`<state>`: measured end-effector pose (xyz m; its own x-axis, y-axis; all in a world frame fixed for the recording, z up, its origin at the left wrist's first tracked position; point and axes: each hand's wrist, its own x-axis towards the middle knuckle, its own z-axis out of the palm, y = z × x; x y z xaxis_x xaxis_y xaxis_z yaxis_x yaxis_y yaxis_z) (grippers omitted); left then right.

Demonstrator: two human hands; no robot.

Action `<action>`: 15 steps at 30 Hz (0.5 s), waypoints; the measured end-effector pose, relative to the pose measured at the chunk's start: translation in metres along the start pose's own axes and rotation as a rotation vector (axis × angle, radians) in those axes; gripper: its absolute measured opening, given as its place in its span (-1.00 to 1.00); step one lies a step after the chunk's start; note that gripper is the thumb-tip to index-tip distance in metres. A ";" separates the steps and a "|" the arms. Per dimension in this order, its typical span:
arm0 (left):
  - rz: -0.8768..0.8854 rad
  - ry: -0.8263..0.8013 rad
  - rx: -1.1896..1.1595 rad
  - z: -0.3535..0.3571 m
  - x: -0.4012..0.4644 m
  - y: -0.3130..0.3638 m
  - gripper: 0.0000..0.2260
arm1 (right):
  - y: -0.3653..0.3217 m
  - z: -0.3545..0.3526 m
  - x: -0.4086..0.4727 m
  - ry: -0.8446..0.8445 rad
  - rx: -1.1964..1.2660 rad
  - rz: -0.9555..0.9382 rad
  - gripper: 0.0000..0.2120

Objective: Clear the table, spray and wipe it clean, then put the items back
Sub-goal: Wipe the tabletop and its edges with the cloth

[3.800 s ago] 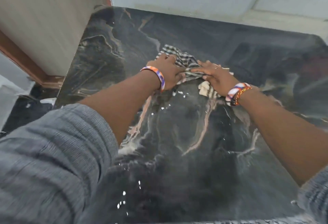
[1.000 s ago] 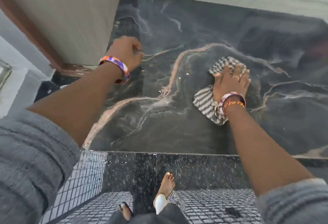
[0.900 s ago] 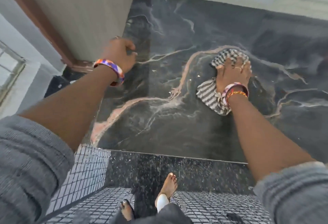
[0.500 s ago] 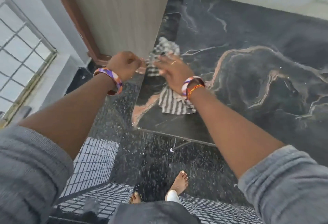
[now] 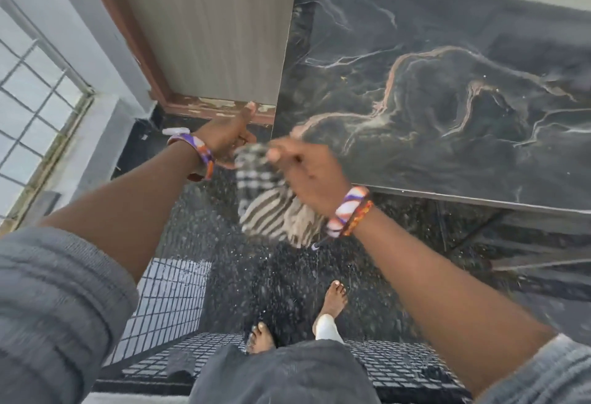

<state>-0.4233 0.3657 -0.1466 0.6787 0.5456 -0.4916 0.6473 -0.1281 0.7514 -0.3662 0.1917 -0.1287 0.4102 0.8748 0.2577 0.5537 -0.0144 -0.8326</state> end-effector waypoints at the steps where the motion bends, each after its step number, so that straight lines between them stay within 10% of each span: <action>1: 0.055 0.072 0.012 0.006 -0.002 0.003 -0.40 | 0.000 -0.015 -0.004 0.156 0.024 0.009 -0.83; 8: 0.383 0.371 0.328 0.045 -0.008 0.035 -0.68 | 0.056 -0.142 -0.068 0.962 -0.409 0.309 -0.73; 15: 0.490 0.451 0.325 0.046 -0.005 0.026 -0.78 | 0.096 -0.126 -0.128 0.663 -0.518 0.683 -0.48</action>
<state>-0.3941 0.3219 -0.1448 0.7530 0.6413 0.1475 0.4244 -0.6446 0.6360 -0.2740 0.0173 -0.1795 0.9721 0.1707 0.1610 0.2344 -0.7381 -0.6327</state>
